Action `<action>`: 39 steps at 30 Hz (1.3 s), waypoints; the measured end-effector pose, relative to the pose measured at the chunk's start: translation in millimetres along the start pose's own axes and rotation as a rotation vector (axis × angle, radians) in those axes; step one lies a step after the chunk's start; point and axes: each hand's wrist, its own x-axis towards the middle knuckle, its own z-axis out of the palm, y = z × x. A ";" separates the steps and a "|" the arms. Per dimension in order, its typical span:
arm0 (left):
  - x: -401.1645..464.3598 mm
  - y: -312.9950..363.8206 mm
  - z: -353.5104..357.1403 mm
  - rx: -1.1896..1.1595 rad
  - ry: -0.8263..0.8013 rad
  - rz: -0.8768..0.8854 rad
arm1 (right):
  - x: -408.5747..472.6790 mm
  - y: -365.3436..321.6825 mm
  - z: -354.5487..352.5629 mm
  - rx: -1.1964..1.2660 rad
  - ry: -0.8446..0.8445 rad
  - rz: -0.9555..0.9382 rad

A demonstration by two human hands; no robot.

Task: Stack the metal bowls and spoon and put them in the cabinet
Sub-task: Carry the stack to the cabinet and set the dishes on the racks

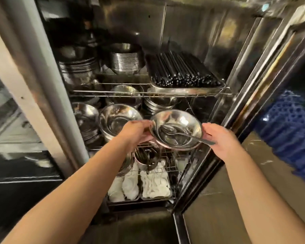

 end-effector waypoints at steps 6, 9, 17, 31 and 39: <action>48.7 1.7 22.4 0.041 0.003 -0.011 | 39.8 -7.4 5.9 -0.050 0.061 0.019; 59.5 -0.5 32.7 0.048 0.047 -0.015 | 64.0 -7.0 7.8 -0.159 0.092 0.066; 86.1 -15.2 59.3 0.042 0.138 -0.088 | 132.7 8.2 -1.7 -0.449 0.126 0.110; 107.7 -44.9 64.0 -0.005 0.073 -0.129 | 158.1 32.1 -7.8 -0.676 0.200 0.055; 120.9 -55.3 55.8 0.003 0.079 -0.080 | 163.7 32.6 -2.5 -0.663 0.159 0.088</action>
